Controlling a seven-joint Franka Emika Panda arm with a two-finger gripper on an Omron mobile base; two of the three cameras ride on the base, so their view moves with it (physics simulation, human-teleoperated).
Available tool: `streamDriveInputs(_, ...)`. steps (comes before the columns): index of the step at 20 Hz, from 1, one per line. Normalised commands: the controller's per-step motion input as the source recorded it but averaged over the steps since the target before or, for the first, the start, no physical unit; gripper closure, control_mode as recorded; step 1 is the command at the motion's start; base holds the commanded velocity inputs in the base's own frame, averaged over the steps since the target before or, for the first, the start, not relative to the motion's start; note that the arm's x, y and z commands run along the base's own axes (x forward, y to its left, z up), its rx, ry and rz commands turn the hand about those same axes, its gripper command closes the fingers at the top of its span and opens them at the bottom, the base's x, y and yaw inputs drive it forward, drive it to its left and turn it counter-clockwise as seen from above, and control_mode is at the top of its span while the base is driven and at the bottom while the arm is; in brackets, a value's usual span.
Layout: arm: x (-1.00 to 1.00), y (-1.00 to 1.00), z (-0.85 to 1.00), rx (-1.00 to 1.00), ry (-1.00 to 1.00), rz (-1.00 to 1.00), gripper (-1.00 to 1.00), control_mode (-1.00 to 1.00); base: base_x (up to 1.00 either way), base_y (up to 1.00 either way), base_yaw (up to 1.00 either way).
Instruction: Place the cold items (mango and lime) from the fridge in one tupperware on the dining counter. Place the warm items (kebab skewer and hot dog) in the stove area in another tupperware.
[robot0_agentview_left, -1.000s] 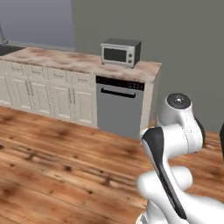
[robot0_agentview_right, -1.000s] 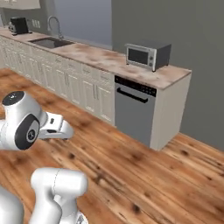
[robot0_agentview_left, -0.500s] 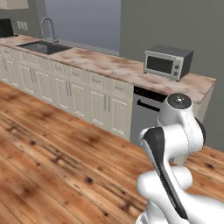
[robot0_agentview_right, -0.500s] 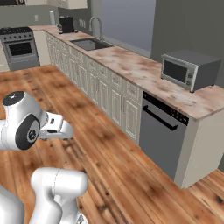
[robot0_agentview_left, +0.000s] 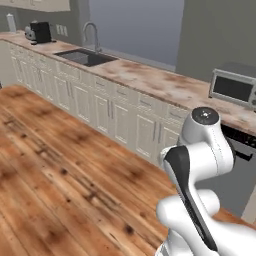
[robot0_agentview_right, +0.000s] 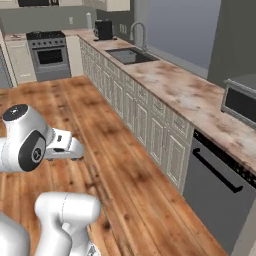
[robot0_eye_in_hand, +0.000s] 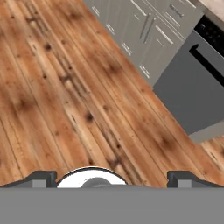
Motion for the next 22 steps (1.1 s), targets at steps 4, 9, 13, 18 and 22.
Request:
streamDriveInputs(4, 0.00, 0.00, 0.00, 0.00, 0.00, 0.00, -1.00, 1.00, 1.00, 0.67, 0.00)
streamDriveInputs(9, 0.00, 0.00, 0.00, 0.00, 0.00, 0.00, -1.00, 1.00, 1.00, 0.64, 0.00)
streamDriveInputs(13, 0.00, 0.00, 0.00, 0.00, 0.00, 0.00, -1.00, 1.00, 1.00, 0.69, -0.01)
streamDriveInputs(18, 0.00, 0.00, 0.00, 0.00, 0.00, 0.00, -1.00, 1.00, 1.00, 0.60, -0.10)
streamDriveInputs(22, 0.00, 0.00, 0.00, 0.00, 0.00, 0.00, -1.00, 1.00, 1.00, 0.58, 0.08)
